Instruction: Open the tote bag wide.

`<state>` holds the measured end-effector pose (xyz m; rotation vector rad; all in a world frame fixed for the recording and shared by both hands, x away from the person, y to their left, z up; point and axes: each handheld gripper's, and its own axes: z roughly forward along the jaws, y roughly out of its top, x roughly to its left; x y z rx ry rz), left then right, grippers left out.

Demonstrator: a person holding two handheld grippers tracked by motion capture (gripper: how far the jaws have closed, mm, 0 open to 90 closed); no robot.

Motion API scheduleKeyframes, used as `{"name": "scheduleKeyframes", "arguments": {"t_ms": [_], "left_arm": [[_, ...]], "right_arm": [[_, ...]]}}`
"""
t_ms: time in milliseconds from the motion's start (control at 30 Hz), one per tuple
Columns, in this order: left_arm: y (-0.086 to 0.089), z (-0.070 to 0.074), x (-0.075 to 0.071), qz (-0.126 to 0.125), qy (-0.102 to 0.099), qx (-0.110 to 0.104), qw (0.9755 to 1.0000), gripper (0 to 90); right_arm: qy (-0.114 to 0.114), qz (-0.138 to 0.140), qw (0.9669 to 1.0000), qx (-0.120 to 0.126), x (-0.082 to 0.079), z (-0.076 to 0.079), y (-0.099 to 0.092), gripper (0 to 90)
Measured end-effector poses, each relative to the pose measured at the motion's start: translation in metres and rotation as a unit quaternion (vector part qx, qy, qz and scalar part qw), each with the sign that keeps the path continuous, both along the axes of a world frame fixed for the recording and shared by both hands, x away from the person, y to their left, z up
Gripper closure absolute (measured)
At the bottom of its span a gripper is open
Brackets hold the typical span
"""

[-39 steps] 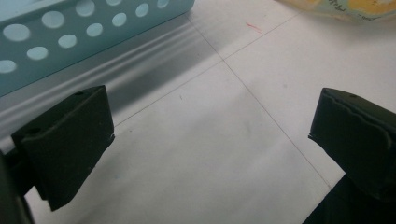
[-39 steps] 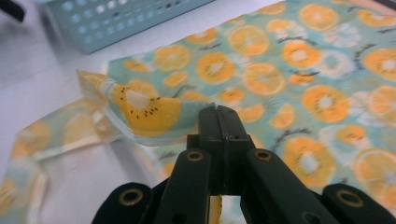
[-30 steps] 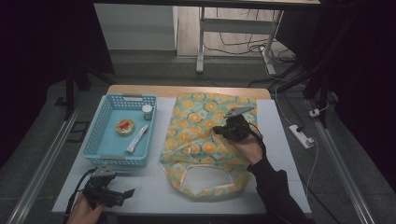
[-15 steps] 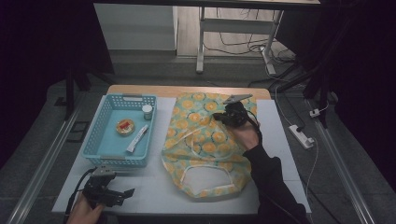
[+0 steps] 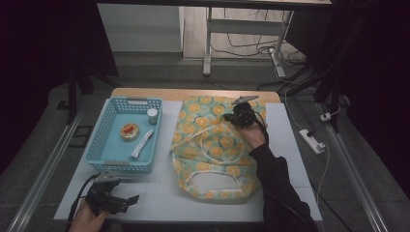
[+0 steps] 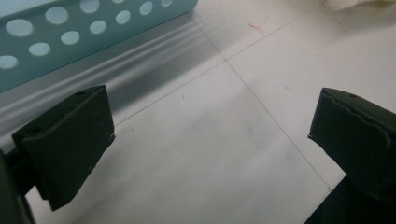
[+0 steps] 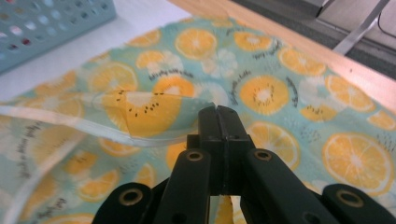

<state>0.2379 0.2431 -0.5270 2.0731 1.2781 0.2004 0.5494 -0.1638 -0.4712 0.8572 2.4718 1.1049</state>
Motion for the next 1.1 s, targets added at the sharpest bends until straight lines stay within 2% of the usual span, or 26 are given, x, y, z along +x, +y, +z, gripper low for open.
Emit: {"name": "scheduleKeyframes", "arguments": {"t_ms": [33,67,100,300,400,533,633,667,700,733,933,967,1000,1033,1100], "left_arm": [[0.0,0.0,0.0,0.0,0.0,0.0,1.0,0.1],[0.0,0.0,0.0,-0.001,0.0,0.001,1.0,0.1],[0.0,0.0,0.0,-0.001,-0.001,0.002,1.0,0.1],[-0.001,0.0,-0.001,-0.005,-0.004,0.006,1.0,0.3],[-0.001,0.0,-0.001,-0.005,-0.004,0.006,1.0,0.3],[-0.001,0.001,-0.001,-0.004,-0.006,0.005,1.0,0.3],[-0.001,0.001,-0.002,-0.004,-0.008,0.005,1.0,0.3],[-0.001,0.001,-0.002,-0.003,-0.008,0.004,1.0,0.3],[-0.001,0.001,-0.002,-0.003,-0.008,0.004,1.0,0.3],[-0.001,0.001,-0.002,-0.003,-0.01,0.004,0.9999,0.3],[-0.001,0.001,-0.002,-0.003,-0.011,0.003,0.9999,0.3],[-0.001,0.001,-0.002,-0.003,-0.012,0.003,0.9999,0.3],[-0.001,0.001,-0.002,-0.004,-0.011,0.003,0.9999,0.3],[-0.001,0.001,-0.002,-0.004,-0.011,0.004,0.9999,0.3],[-0.001,0.001,-0.002,-0.005,-0.01,0.004,0.9999,0.3]], "right_arm": [[0.0,0.0,1.0,0.0,0.0,0.0,0.0,89.5],[0.012,-0.001,0.9999,-0.009,0.002,-0.01,-0.001,89.4],[0.012,-0.001,0.9999,-0.009,0.002,-0.01,-0.001,89.4],[0.032,0.0,0.9984,-0.047,0.006,-0.032,-0.002,88.5],[0.037,0.003,0.998,-0.05,0.006,-0.036,-0.003,85.7],[0.033,0.0,0.9988,-0.037,0.004,-0.029,-0.004,76.2],[0.024,-0.003,0.9995,-0.022,0.001,-0.02,-0.006,65.7],[0.022,-0.002,0.9996,-0.015,-0.001,-0.016,-0.007,59.2],[0.022,-0.002,0.9996,-0.015,-0.001,-0.016,-0.007,59.2],[0.025,0.0,0.9997,-0.009,-0.004,-0.013,-0.01,53.7],[0.042,0.012,0.9991,-0.005,-0.014,-0.009,-0.012,43.0],[0.037,0.018,0.9991,0.0,-0.02,-0.006,-0.012,38.6],[0.037,0.018,0.9991,0.0,-0.02,-0.006,-0.012,38.6],[0.048,0.026,0.9985,0.005,-0.023,-0.005,-0.012,33.6],[0.051,0.029,0.9983,0.006,-0.026,-0.004,-0.011,31.0]]}}
